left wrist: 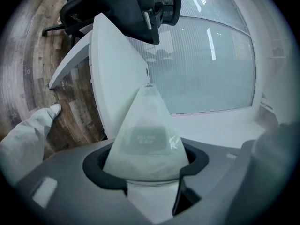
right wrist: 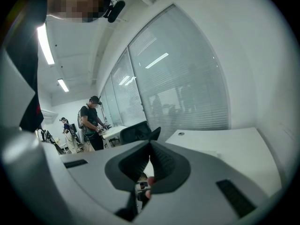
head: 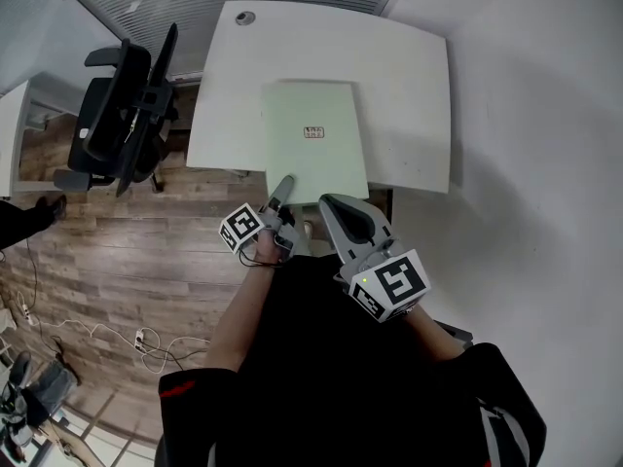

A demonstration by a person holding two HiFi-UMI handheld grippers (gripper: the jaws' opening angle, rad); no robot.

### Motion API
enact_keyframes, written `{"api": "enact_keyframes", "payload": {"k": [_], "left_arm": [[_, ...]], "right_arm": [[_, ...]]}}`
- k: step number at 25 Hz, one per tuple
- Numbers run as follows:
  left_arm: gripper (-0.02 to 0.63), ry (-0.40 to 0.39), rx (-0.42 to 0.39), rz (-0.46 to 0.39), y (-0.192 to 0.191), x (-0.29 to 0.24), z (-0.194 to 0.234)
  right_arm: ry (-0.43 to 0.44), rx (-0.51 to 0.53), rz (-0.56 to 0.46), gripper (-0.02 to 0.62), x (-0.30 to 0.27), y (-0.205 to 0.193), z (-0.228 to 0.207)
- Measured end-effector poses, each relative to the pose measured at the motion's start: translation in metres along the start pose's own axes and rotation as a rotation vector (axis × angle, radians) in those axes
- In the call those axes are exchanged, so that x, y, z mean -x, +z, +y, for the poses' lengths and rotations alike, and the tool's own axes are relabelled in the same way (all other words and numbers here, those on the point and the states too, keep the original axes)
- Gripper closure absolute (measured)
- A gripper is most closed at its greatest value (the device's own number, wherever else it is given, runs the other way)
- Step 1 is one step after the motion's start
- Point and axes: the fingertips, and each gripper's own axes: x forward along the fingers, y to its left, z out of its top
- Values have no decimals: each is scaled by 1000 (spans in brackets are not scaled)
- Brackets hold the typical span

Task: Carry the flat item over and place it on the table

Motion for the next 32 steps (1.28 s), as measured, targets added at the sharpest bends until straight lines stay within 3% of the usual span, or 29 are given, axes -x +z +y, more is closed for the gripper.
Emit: {"api": "enact_keyframes", "payload": {"k": [10,23,27,32], "left_arm": [[275,143,-55,64,-11,-17,29],[207,339,-61,74,1,-20,62],[195,395,-110,86,8,-21,66],[189,458,-246,110,19,-28,61]], "right_arm": [[-30,-23,19,595,-8,-5,-12],[-59,-60,24,595,-22,-6,-28],[-62,-63,35,595,-30,-5,-32],[-62,-72,38,595,-40,-3,-40]]}}
